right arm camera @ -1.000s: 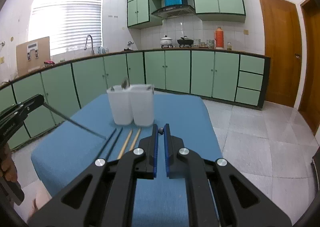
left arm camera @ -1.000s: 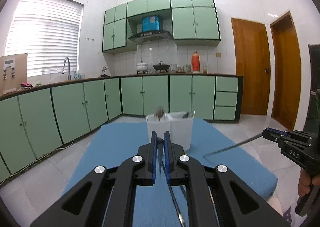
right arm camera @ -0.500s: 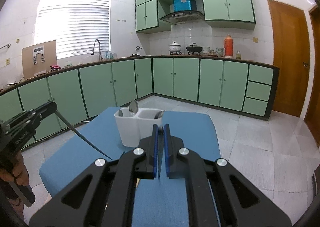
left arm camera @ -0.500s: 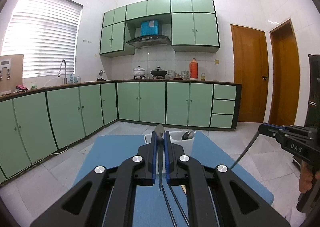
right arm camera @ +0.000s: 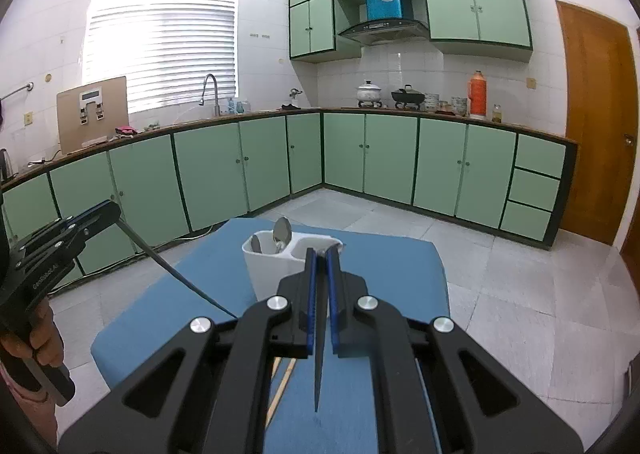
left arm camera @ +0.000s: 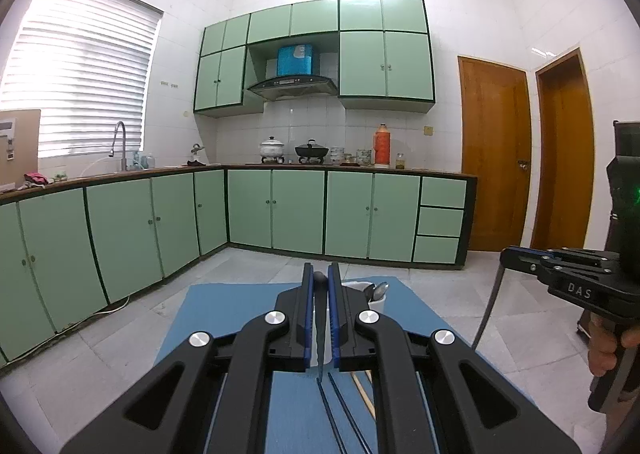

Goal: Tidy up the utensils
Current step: 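Lift both grey chopsticks and carry them over the white holder, then lower both chopsticks into the holder and open both tools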

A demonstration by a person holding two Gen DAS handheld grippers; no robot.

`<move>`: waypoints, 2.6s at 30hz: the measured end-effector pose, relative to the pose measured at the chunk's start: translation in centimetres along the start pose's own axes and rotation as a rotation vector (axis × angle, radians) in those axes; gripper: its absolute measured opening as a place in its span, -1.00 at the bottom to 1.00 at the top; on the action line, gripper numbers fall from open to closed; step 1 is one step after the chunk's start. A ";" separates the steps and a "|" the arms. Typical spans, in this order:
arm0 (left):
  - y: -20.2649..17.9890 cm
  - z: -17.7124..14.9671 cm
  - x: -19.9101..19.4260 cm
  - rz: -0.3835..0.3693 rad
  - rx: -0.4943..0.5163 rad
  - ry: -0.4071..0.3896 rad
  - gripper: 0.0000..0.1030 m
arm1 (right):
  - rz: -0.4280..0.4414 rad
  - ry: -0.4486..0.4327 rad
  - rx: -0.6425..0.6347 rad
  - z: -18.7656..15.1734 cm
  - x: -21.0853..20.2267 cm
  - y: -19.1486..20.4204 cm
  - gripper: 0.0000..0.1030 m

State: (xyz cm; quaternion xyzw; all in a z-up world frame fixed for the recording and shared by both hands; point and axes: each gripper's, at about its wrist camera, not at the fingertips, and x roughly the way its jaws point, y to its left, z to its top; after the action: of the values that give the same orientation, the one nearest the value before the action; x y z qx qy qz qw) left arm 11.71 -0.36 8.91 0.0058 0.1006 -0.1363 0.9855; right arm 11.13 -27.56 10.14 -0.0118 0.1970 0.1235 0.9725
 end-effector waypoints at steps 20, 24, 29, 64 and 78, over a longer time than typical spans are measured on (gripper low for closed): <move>2.1 8.5 3.4 -0.004 -0.015 -0.113 -0.87 | 0.039 -0.167 -0.030 12.1 3.4 0.1 -0.91; 2.3 9.2 6.3 -0.001 -0.008 -0.092 -0.87 | 0.033 -0.174 -0.023 13.7 6.1 -0.4 -0.91; 2.2 8.8 10.5 0.002 0.012 -0.032 -0.87 | 0.011 -0.170 -0.006 14.1 9.9 -1.2 -0.91; 3.9 2.5 22.6 0.010 -0.051 0.194 -0.85 | 0.039 0.052 0.041 6.2 21.2 -0.3 -0.90; 4.2 1.8 21.1 0.036 -0.064 0.189 0.19 | -0.031 0.042 0.083 5.0 19.4 -2.9 -0.35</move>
State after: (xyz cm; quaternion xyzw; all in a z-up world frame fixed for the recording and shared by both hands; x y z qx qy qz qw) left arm 33.05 -2.06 6.38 -0.0112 0.1975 -0.1143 0.9735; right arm 31.05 -25.47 7.16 0.0230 0.2221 0.1000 0.9696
